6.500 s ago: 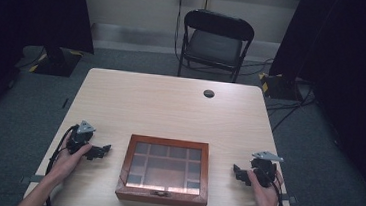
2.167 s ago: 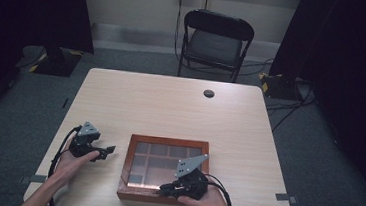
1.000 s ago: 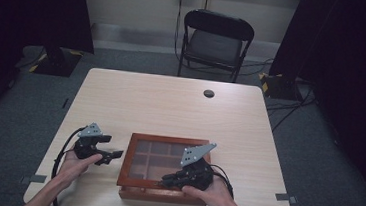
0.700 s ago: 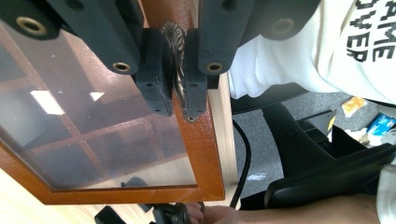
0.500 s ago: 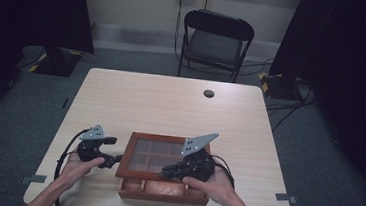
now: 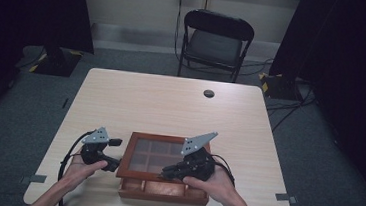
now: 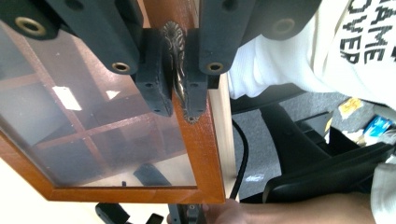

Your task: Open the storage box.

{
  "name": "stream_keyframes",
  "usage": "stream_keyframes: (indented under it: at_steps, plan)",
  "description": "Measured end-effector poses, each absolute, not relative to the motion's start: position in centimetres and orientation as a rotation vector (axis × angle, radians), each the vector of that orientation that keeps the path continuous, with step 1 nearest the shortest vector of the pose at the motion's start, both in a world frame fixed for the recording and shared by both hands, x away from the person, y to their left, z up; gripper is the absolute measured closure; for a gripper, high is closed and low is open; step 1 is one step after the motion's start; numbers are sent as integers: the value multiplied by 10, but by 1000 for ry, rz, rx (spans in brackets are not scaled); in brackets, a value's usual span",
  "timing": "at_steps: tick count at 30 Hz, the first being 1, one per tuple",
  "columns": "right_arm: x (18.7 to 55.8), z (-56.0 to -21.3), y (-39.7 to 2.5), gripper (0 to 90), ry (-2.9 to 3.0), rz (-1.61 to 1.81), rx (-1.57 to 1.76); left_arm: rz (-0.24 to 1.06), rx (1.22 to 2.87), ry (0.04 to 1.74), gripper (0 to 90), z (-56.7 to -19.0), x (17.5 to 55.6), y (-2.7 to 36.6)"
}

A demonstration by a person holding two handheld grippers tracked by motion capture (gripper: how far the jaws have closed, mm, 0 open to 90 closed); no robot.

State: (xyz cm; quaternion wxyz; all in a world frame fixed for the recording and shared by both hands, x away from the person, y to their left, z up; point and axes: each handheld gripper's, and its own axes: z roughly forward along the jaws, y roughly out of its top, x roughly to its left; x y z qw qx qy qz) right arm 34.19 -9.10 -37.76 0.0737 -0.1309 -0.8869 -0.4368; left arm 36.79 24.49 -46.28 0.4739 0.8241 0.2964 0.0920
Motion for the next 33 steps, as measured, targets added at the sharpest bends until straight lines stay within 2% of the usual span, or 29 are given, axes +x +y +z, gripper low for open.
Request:
stream_keyframes:
  at_steps: [7,13,19,25,33]
  plan:
    - [343,-377,-102,581,-2649,-1362,-453,225,1999,728,169,-461,368,245]
    - [345,-373,-133,381,-2638,-1505,-570,240,1966,722,177,-456,366,246]
    - [340,-370,-161,252,-2608,-1628,-694,263,1929,712,205,-447,364,243]
    - [335,-373,-177,226,-2618,-1642,-751,252,1857,737,234,-438,365,241]
    - [336,-374,-181,216,-2654,-1645,-763,234,1849,702,235,-432,366,235]
